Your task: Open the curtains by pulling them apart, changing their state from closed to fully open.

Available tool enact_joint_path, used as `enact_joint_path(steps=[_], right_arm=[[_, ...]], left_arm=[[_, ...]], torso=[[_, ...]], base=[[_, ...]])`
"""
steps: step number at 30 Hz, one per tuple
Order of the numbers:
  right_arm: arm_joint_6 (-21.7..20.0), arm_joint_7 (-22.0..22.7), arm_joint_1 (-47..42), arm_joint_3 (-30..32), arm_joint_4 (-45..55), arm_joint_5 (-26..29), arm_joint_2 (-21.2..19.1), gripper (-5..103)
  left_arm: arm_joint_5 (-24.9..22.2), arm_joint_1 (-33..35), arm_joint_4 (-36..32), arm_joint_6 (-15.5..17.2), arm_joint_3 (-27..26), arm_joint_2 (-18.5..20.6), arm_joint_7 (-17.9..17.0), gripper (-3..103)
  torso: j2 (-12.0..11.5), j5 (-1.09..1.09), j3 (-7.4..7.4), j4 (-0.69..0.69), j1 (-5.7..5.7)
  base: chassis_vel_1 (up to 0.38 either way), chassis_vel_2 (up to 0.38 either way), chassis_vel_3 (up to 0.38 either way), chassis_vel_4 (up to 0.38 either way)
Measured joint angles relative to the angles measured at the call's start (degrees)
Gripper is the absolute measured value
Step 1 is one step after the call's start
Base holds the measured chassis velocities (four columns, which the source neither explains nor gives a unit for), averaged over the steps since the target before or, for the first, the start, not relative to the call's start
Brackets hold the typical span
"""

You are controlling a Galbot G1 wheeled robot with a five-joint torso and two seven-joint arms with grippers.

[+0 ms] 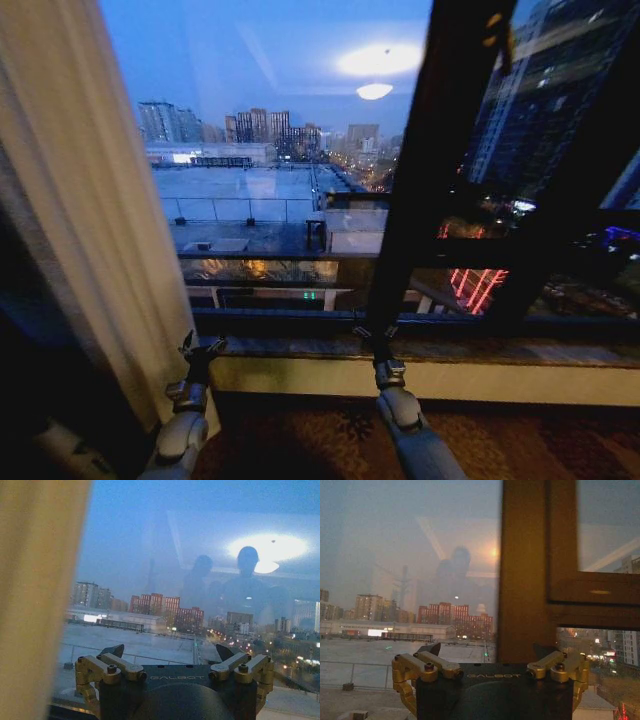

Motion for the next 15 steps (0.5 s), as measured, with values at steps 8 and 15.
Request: enact_joint_path(steps=[8,15], right_arm=[[0.0,0.0,0.0,0.0,0.0,0.0,0.0,100],[0.0,0.0,0.0,0.0,0.0,0.0,0.0,100]], left_arm=[[0.0,0.0,0.0,0.0,0.0,0.0,0.0,100],[0.0,0.0,0.0,0.0,0.0,0.0,0.0,100]], torso=[[0.0,-0.02,0.01,-0.01,0.01],[0.0,-0.02,0.0,0.0,0.0]], base=[[-0.371,-0.352,0.367,0.364],[-0.355,-0.343,0.351,0.349]])
